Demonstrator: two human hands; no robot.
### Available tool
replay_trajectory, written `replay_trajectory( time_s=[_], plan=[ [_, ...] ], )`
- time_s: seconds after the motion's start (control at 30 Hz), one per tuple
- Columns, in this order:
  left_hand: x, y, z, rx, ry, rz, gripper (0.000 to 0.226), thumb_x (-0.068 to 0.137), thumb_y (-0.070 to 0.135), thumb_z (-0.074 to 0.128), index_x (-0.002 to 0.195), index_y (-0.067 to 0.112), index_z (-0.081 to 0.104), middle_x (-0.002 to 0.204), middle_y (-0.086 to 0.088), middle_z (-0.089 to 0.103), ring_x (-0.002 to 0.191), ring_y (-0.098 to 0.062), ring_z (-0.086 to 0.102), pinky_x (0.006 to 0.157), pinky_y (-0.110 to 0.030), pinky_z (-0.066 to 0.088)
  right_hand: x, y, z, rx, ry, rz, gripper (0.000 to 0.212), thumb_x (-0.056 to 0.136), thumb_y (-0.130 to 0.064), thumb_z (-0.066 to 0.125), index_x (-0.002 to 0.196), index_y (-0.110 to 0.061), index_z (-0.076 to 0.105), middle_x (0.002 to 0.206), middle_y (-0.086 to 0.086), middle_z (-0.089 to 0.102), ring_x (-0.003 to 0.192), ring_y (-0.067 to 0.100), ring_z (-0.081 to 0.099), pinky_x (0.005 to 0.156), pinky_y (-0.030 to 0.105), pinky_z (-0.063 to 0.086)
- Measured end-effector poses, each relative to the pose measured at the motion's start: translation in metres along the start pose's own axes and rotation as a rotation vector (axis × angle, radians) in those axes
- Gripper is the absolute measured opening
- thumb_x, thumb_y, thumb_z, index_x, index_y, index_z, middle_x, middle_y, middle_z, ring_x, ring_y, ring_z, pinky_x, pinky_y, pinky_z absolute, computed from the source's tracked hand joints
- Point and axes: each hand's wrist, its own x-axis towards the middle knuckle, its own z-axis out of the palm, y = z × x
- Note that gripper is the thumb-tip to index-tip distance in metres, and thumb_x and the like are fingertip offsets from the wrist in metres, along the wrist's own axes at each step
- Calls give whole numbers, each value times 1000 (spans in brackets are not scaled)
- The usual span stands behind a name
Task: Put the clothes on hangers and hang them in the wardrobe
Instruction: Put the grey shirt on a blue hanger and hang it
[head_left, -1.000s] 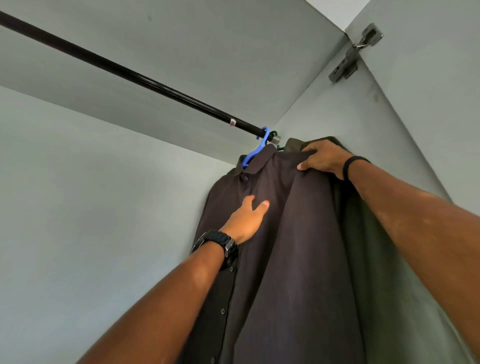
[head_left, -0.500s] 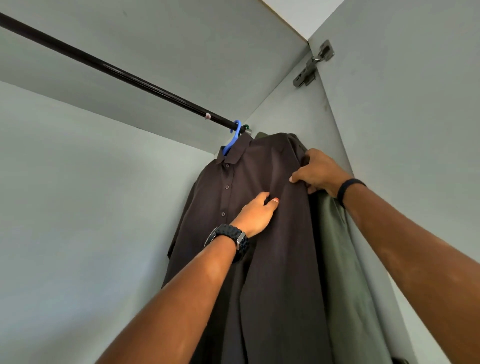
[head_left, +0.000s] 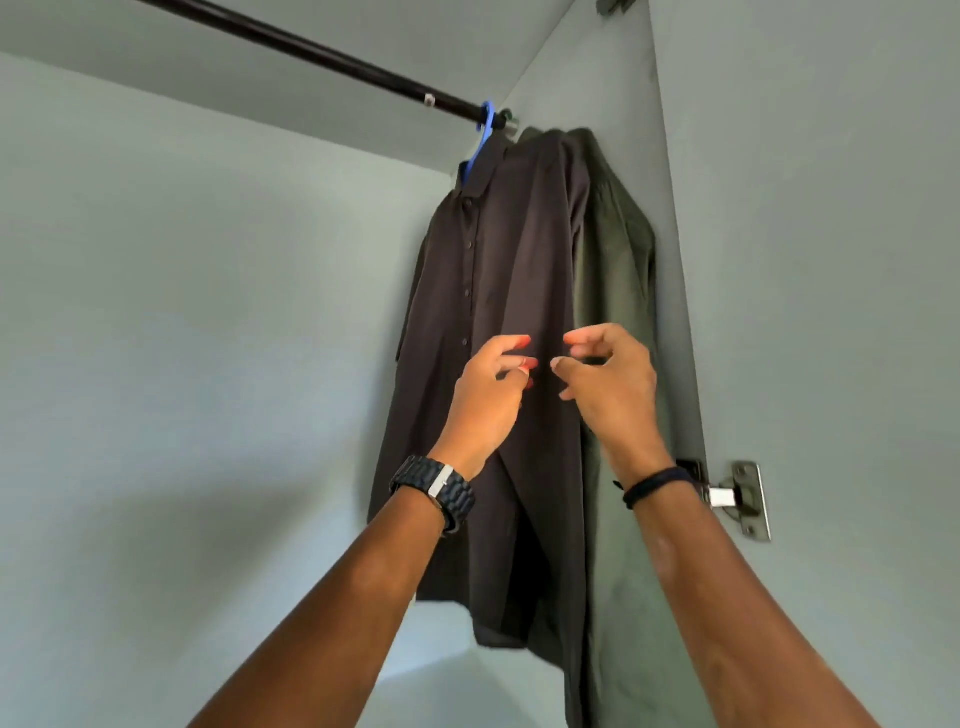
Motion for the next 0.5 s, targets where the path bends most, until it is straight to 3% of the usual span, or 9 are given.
replay_trajectory(
  time_s=[0.07, 0.27, 0.4, 0.47, 0.5],
  plan=[
    [-38, 8, 0, 14, 51, -30, 32, 97, 12, 44, 122, 29, 54, 110, 8, 67, 100, -7, 63, 95, -40, 51, -32, -2, -7, 142, -102, 123, 19, 82, 4, 65, 94, -11, 63, 76, -1, 59, 72, 18, 64, 52, 17, 49],
    [-169, 31, 4, 114, 271, -108, 31, 96, 11, 48, 108, 38, 56, 98, 13, 66, 97, -6, 63, 89, -37, 55, -136, -8, -39, 425, -338, 331, 16, 85, 7, 60, 96, -5, 63, 68, 1, 61, 57, 4, 62, 53, 18, 50],
    [-260, 50, 4, 174, 431, -245, 33, 96, 5, 45, 112, 30, 57, 101, 11, 64, 98, -13, 65, 85, -40, 57, -210, -16, -65, 461, -521, 462, 17, 85, 5, 58, 92, -10, 64, 80, 9, 64, 62, 11, 62, 59, 22, 50],
    [-284, 55, 3, 141, 455, -287, 37, 94, 0, 41, 113, 27, 58, 102, 6, 65, 96, -15, 66, 82, -38, 57, -230, -14, -68, 452, -535, 483, 17, 85, 2, 60, 90, -13, 65, 86, 10, 65, 63, 12, 62, 62, 25, 51],
    [-320, 68, -2, 194, 514, -357, 38, 94, -2, 41, 112, 27, 59, 102, 5, 65, 95, -15, 66, 81, -35, 57, -259, -23, -76, 473, -631, 552, 16, 84, 1, 61, 90, -14, 66, 87, 10, 65, 62, 12, 62, 64, 27, 52]
  ],
)
